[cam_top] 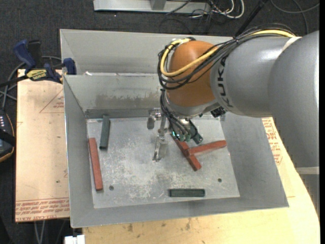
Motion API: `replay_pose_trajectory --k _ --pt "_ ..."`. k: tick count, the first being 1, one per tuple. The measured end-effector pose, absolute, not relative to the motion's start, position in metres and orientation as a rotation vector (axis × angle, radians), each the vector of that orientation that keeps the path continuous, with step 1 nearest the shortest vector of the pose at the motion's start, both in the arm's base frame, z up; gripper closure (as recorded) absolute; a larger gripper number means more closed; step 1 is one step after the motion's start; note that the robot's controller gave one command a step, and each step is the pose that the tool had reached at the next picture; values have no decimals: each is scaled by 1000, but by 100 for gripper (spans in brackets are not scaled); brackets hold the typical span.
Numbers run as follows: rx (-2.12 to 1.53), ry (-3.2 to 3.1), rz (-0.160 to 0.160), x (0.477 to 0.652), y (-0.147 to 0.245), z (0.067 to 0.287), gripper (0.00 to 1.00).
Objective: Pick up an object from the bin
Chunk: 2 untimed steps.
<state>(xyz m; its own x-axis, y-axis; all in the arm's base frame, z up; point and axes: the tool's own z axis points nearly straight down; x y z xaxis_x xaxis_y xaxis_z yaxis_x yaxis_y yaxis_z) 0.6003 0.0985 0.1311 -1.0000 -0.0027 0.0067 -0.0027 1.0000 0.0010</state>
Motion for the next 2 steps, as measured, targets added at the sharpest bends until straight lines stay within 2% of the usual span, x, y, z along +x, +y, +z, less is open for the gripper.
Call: replay_pose_trajectory --k 1,2 --pt "180 -3137 -4 644 155 67 0" --pt "390 -3125 -9 655 246 102 0"
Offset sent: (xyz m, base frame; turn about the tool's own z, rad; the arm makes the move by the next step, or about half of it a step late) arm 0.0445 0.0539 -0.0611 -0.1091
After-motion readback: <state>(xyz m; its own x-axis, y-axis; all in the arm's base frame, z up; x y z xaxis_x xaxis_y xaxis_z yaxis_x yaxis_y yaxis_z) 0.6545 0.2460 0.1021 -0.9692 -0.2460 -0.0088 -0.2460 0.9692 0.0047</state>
